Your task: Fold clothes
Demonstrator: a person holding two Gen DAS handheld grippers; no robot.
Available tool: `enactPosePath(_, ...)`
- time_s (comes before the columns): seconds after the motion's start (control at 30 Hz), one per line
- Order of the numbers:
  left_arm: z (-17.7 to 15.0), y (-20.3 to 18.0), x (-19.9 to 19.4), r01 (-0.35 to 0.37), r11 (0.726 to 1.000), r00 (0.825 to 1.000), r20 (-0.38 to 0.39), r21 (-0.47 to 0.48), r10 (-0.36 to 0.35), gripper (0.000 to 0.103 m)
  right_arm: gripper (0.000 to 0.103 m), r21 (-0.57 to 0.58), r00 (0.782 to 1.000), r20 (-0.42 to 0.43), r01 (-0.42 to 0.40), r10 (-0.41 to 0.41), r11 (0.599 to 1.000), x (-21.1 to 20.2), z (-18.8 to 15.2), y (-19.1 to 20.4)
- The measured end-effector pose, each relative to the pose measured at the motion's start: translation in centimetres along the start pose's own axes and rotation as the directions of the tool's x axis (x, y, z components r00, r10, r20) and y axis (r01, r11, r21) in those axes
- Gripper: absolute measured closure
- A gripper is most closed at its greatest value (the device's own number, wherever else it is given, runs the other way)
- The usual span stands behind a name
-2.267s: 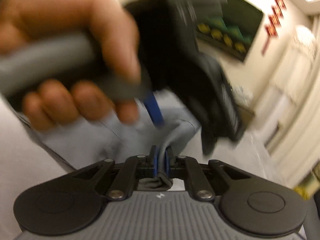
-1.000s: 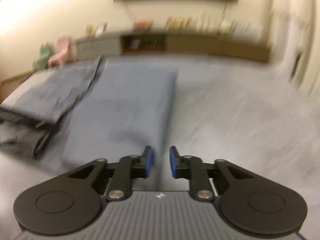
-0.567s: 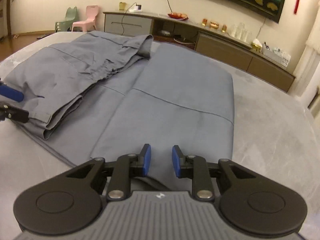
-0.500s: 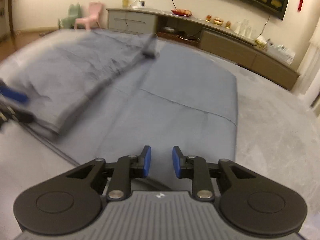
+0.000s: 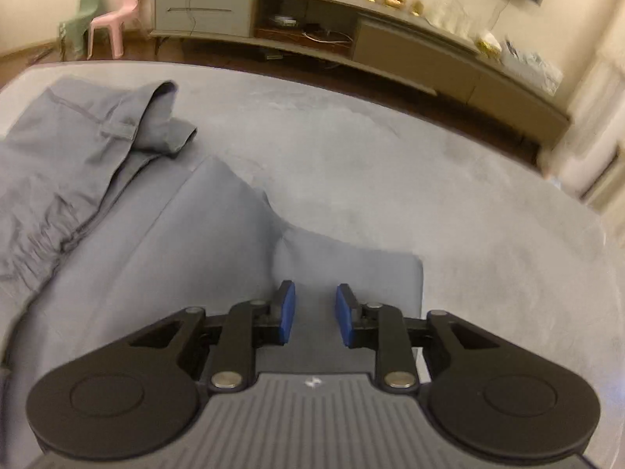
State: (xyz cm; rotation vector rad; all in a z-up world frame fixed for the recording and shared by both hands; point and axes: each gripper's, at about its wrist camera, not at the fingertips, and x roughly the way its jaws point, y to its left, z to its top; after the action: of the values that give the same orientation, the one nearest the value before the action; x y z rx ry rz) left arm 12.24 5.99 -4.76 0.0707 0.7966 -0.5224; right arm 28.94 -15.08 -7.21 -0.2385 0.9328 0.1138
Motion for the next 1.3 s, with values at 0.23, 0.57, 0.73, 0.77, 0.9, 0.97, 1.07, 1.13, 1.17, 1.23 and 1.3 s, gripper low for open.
enactPosePath(0.23,-0.7,1.3,-3.8,-0.129,0.966,0.99,0.082,0.225,0.113,0.043,0.061,-0.013,0.946,0.1,-0.308,0.308,0.951,-7.5,-1.6,5.8)
enactPosePath(0.57,-1.4,3.9,-9.8,-0.044,0.961,0.982,0.189,0.273,-0.009,0.036,0.098,0.025,0.868,0.003,-0.497,0.497,0.867,-7.3,-8.0,13.4)
enactPosePath(0.73,-1.2,4.0,-8.8,-0.048,0.972,0.995,0.101,0.232,0.025,0.036,0.098,0.039,0.852,-0.021,-0.522,0.523,0.852,-7.2,-9.5,13.9)
enactPosePath(0.77,-1.5,3.7,-8.6,-0.067,0.964,0.996,0.081,0.257,0.047,0.036,0.098,0.055,0.844,-0.019,-0.535,0.536,0.843,-7.0,-9.5,13.6)
enactPosePath(0.9,-2.3,4.2,-8.8,-0.099,0.943,0.994,0.074,0.318,0.079,0.036,0.081,0.134,0.831,-0.005,-0.55,0.556,0.824,-7.3,-9.3,12.3)
enactPosePath(0.97,-2.8,4.5,-9.4,-0.092,0.941,0.995,0.077,0.325,0.07,0.034,0.076,0.174,0.822,0.032,-0.565,0.569,0.807,-7.6,-9.4,11.5)
enactPosePath(1.07,-4.6,4.2,-9.9,-0.05,0.916,0.999,0.039,0.398,0.038,0.032,0.063,0.185,0.814,0.025,-0.574,0.58,0.798,-7.6,-9.4,11.4)
enactPosePath(1.13,-5.1,3.9,-9.3,-0.051,0.903,0.999,0.014,0.426,0.05,0.032,0.081,0.179,0.801,-0.001,-0.589,0.599,0.788,-6.9,-9.4,12.0)
enactPosePath(1.17,-5.1,3.7,-8.9,-0.049,0.903,0.999,0.008,0.428,0.05,0.033,0.088,0.17,0.796,-0.002,-0.597,0.606,0.784,-6.9,-9.4,12.3)
enactPosePath(1.23,-4.9,3.6,-9.3,-0.036,0.903,0.999,0.033,0.429,0.025,0.033,0.1,0.194,0.76,0.033,-0.642,0.649,0.741,-8.1,-9.1,12.2)
enactPosePath(1.3,-4.8,3.5,-9.6,-0.024,0.902,0.998,0.057,0.43,-0.001,0.033,0.1,0.216,0.728,0.057,-0.677,0.683,0.704,-8.9,-8.8,12.2)
